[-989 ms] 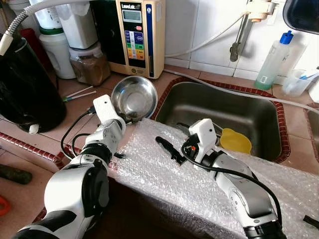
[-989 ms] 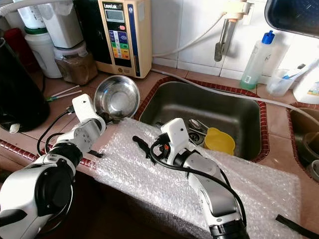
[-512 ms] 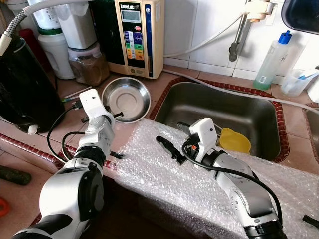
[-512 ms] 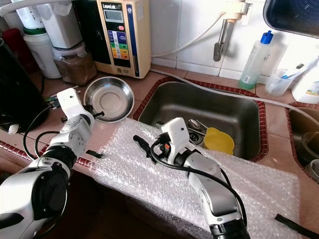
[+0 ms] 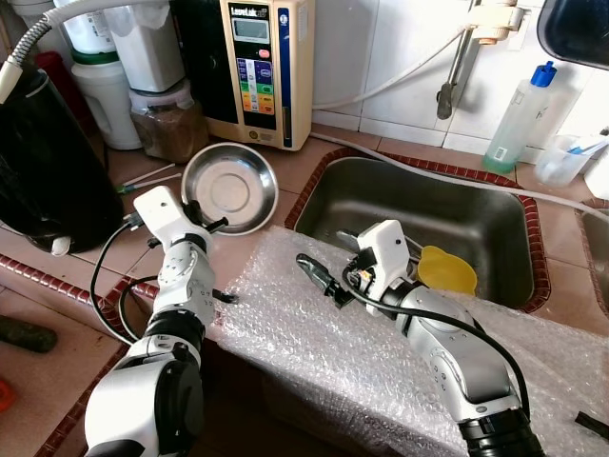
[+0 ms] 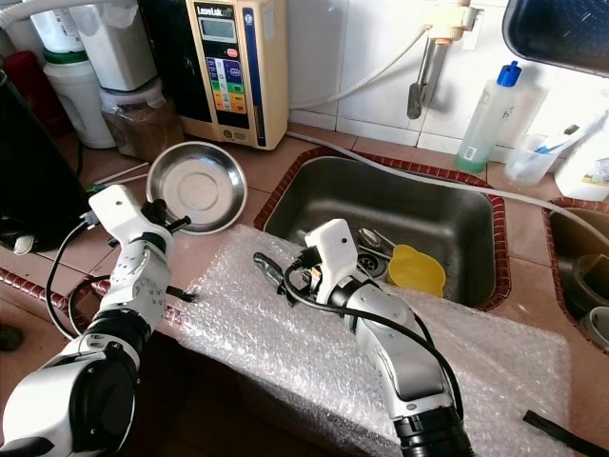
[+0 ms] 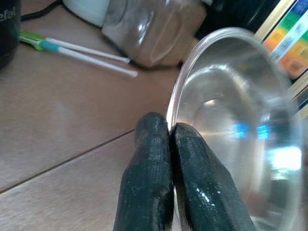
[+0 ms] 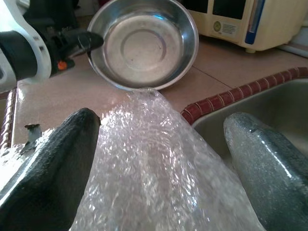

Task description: Kitchen organization

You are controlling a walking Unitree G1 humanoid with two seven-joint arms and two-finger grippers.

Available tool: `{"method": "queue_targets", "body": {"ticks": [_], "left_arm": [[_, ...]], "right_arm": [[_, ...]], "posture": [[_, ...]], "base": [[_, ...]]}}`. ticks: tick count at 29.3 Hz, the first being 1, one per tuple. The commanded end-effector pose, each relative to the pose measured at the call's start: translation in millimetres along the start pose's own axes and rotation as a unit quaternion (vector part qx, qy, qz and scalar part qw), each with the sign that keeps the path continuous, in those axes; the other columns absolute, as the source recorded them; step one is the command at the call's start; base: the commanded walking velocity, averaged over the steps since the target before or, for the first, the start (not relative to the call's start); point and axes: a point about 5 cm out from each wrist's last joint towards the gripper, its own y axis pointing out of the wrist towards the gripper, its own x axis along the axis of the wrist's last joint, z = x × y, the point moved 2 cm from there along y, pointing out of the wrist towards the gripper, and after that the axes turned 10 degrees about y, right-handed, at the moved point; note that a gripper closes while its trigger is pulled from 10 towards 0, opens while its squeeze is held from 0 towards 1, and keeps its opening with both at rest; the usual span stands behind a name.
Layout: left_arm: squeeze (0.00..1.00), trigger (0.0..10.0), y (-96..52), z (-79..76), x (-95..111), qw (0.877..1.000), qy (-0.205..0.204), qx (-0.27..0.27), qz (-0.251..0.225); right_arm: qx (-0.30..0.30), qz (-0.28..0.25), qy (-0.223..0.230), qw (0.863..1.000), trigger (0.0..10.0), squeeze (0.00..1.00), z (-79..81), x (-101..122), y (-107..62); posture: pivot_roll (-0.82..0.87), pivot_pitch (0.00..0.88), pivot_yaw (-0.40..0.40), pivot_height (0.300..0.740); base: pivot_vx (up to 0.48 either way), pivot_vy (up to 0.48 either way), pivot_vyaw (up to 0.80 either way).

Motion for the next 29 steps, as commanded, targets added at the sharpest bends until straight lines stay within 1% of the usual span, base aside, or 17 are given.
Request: {"method": "queue_targets", "body": {"ticks": [1,2,3,5,6,7,11,15,16,17,18,22,23,25,26,27,29], "left_arm": [[0.0,0.0,0.5,-5.0,12,0.999,-0.013,-0.018,-0.035],[0.0,0.0,0.3,-6.6,13,0.999,-0.012,-0.023,-0.042],[0.0,0.0,-0.3,-14.3,18,0.997,-0.019,-0.046,-0.056],[0.0,0.0,-2.1,-24.2,20,0.994,-0.027,-0.076,-0.07],[0.0,0.0,-4.6,-34.9,23,0.991,-0.035,-0.106,-0.081],[0.0,0.0,-5.6,-38.6,24,0.989,-0.04,-0.115,-0.084],[0.0,0.0,-10.7,-55.1,28,0.982,-0.035,-0.158,-0.102],[0.0,0.0,-15.3,-66.5,28,0.975,-0.042,-0.191,-0.107],[0.0,0.0,-16.9,-69.3,28,0.973,-0.038,-0.199,-0.109],[0.0,0.0,-20.2,-74.5,27,0.969,-0.037,-0.216,-0.11],[0.0,0.0,-20.2,-74.5,27,0.969,-0.037,-0.216,-0.11],[0.0,0.0,-29.5,-85.3,22,0.962,-0.036,-0.249,-0.109],[0.0,0.0,-33.5,-90.4,19,0.958,-0.034,-0.262,-0.108],[0.0,0.0,-34.7,-91.9,19,0.957,-0.033,-0.266,-0.108],[0.0,0.0,-39.2,-97.1,18,0.953,-0.038,-0.28,-0.11],[0.0,0.0,-39.2,-97.1,18,0.953,-0.038,-0.28,-0.11],[0.0,0.0,-46.6,-105.9,17,0.946,-0.037,-0.304,-0.11]], "right_arm": [[-0.005,-0.009,-0.004,1.0,10.0,0.0,-1.9,4,3.0],[-0.005,-0.01,-0.004,1.0,10.0,0.0,-1.4,5,3.8],[-0.009,-0.019,-0.005,1.0,10.0,0.0,-1.5,7,6.6],[-0.027,-0.025,-0.005,0.999,10.0,0.0,-6.2,8,8.7],[-0.049,-0.028,-0.004,0.998,10.0,0.0,-12.1,7,10.3],[-0.055,-0.029,-0.003,0.998,10.0,0.0,-13.9,7,10.8],[-0.073,-0.04,-0.004,0.997,10.0,0.0,-19.6,9,12.4],[-0.099,-0.063,-0.003,0.993,10.0,0.0,-26.9,17,13.4],[-0.105,-0.074,0.001,0.992,10.0,0.0,-29.3,20,14.0],[-0.119,-0.097,-0.001,0.988,10.0,0.0,-33.7,29,13.8],[-0.119,-0.097,-0.001,0.988,10.0,0.0,-33.7,29,13.8],[-0.148,-0.159,0.012,0.976,10.0,0.0,-43.1,55,13.7],[-0.157,-0.16,0.011,0.975,10.0,0.0,-46.8,58,14.6],[-0.16,-0.156,0.006,0.975,10.0,0.0,-48.0,57,15.2],[-0.167,-0.154,0.004,0.974,10.0,0.0,-50.9,55,15.7],[-0.167,-0.154,0.004,0.974,10.0,0.0,-50.9,55,15.7],[-0.18,-0.164,0.016,0.97,10.0,0.0,-56.1,56,15.9]], "posture": [[-0.02,0.0,0.012,0.74],[-0.02,0.0,0.012,0.74],[-0.02,0.0,0.01,0.74],[-0.02,0.0,0.01,0.74],[-0.02,0.0,0.011,0.74],[-0.02,0.0,0.01,0.74],[-0.02,0.0,0.01,0.74],[-0.02,0.0,0.012,0.74],[-0.02,0.0,0.013,0.74],[-0.02,0.0,0.012,0.74],[-0.02,0.0,0.012,0.74],[-0.02,0.0,0.011,0.74],[-0.02,0.0,0.01,0.74],[-0.02,0.0,0.01,0.74],[-0.02,0.0,0.01,0.74],[-0.02,0.0,0.01,0.74],[-0.02,0.0,0.011,0.74]], "base": [[0.0,0.0,0.0],[0.0,0.0,0.0],[0.0,0.0,0.0],[0.0,0.0,0.0],[0.0,0.0,0.0],[0.0,0.0,0.0],[0.0,0.0,0.0],[0.0,0.0,0.0],[0.0,0.0,0.0],[0.0,0.0,0.0],[0.0,0.0,0.0],[0.0,0.0,0.0],[0.0,0.0,0.0],[0.0,0.0,0.0],[0.0,0.0,0.0],[0.0,0.0,0.0],[0.0,0.0,0.0]]}}
